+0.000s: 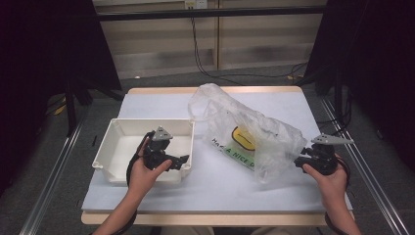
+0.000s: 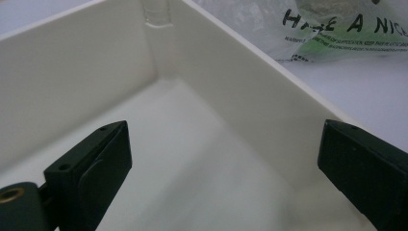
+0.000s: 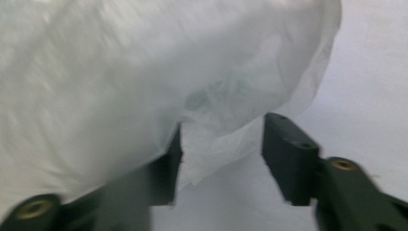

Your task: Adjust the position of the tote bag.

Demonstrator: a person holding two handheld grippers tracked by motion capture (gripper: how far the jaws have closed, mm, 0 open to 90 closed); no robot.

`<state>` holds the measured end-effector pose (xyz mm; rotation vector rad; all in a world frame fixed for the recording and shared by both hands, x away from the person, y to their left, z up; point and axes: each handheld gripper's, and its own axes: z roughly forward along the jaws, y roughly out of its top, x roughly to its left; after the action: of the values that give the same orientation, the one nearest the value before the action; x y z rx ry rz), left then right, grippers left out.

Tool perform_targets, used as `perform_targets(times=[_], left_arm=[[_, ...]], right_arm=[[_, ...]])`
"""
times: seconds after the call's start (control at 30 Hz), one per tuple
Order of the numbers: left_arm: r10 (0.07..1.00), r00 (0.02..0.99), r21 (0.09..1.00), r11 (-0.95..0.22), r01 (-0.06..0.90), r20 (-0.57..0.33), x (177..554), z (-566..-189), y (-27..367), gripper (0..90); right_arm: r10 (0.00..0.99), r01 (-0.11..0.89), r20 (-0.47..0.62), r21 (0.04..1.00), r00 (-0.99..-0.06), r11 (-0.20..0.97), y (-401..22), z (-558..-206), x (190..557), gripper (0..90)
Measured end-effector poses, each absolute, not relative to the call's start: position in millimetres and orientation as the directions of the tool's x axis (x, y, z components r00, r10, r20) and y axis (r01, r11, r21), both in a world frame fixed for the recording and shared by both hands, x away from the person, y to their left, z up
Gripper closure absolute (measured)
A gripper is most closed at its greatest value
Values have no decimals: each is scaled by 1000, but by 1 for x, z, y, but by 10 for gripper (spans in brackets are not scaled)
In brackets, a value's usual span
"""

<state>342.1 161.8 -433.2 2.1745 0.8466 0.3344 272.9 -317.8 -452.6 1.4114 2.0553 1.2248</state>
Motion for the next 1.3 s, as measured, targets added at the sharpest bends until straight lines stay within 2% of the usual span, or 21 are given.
perform_targets(times=[0.13,0.23,0.63,1.2,1.3], left_arm=[[668,744,732,-495,468,-25,342,-432,163,47],[669,743,729,-497,470,-24,343,-431,165,47],[666,745,736,-490,468,-30,343,-430,163,47],[696,717,744,-466,479,-26,350,-423,165,45],[704,709,746,-460,482,-24,351,-421,166,45]], right_arm=[[873,579,186,805,-450,127,-318,-457,284,820],[871,579,182,804,-456,134,-318,-455,293,894],[886,586,163,798,-434,140,-328,-444,323,900],[903,615,155,777,-400,138,-341,-455,381,900],[906,620,159,773,-391,132,-342,-456,382,835]])
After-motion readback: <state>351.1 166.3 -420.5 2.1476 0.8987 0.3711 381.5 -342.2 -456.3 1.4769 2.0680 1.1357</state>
